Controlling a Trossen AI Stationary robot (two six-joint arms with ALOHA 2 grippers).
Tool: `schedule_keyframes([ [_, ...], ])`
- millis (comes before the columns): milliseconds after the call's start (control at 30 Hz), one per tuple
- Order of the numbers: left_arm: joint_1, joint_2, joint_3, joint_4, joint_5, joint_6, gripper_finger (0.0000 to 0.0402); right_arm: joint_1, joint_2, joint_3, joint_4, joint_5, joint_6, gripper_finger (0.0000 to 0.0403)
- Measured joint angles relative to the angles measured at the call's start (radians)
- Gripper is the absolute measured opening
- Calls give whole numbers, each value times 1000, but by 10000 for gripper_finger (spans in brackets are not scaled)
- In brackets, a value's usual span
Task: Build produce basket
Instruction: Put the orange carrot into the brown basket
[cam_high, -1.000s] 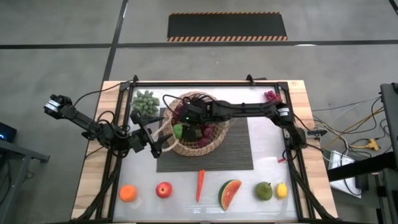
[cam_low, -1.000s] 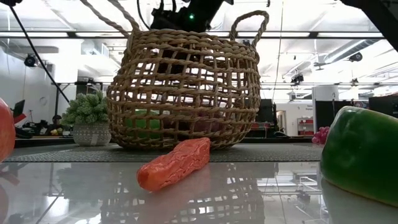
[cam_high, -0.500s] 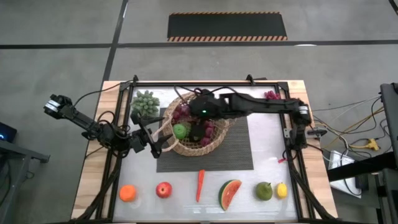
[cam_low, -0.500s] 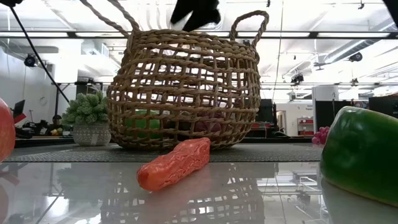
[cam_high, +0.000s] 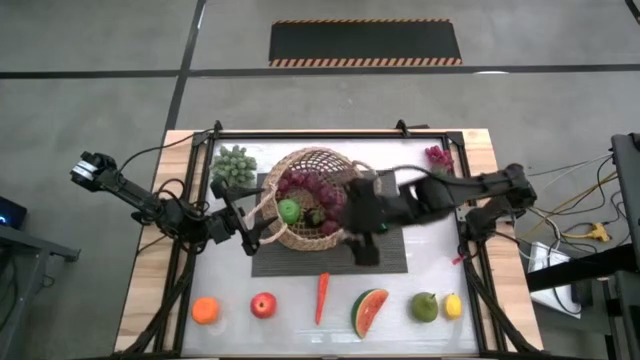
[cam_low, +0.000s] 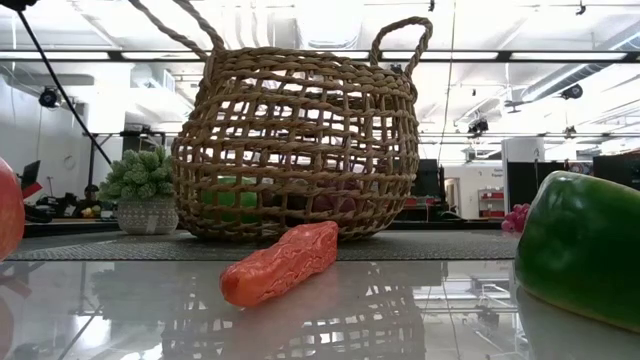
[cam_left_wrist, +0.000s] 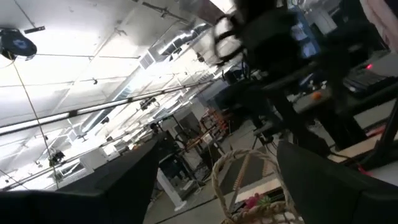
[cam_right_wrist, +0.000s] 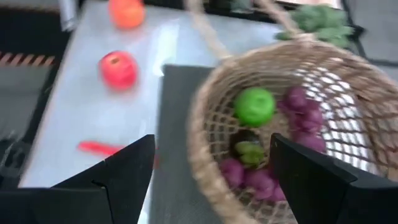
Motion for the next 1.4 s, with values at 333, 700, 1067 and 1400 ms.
schedule_keyframes([
  [333,-1,3,-1,-1,60,-82,306,169,13,-144,-12,-1,-226,299],
  [700,-3,13,-11,-10,63,-114,306,189,215,-155,96,1,-418,299],
  [1067,-33,18,-22,-9,63,-156,306,184,428,-100,149,0,-592,299],
  [1400,-42,18,-22,-10,62,-148,306,127,608,4,149,-106,-693,293],
])
